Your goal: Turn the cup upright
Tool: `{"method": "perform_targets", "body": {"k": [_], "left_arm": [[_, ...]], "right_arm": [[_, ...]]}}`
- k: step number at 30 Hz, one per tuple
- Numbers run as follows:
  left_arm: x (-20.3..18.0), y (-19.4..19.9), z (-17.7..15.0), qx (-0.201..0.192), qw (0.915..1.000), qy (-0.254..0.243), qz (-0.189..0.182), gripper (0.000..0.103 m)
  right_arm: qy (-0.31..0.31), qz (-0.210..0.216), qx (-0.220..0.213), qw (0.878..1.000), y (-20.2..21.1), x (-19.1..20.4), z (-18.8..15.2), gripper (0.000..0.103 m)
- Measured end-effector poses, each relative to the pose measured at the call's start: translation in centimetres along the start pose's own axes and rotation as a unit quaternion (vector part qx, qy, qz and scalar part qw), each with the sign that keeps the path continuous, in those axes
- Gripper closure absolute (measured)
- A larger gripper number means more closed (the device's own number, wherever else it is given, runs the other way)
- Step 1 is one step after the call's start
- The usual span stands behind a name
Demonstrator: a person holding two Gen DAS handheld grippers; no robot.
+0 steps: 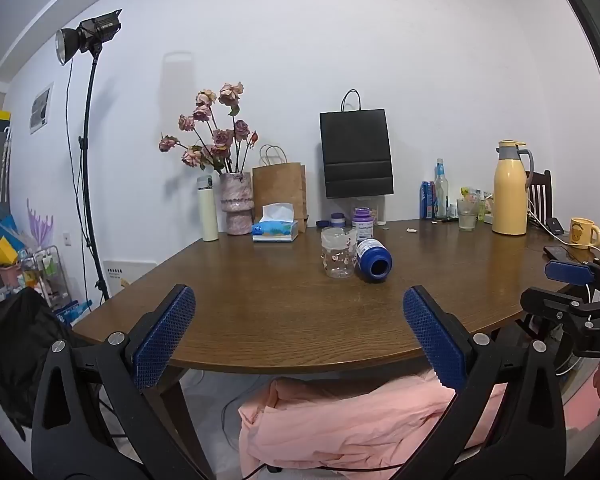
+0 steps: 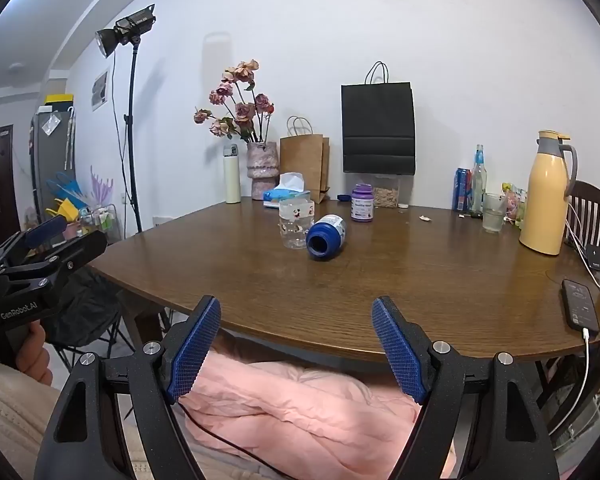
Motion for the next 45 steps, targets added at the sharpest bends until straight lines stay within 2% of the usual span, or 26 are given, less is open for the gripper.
{"method": "perform_targets", "body": {"k": [45], "left_arm": [[0.07, 0.08, 0.04, -0.002, 1.0000, -0.001, 0.000, 0.000]], "right_arm": [[0.001, 0.000, -0.002, 1.000, -0.12, 0.03, -0.20, 0.020]]}}
Point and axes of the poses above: each gripper's, at about its wrist camera, not at the fingertips, and y roughly against the way its jaws point, x to its left, z to its top, the point moved 3 cm from there along -y, roughly the way its jaws point, and after that the axes turned 11 degrees about z, right-handed, at the moved point
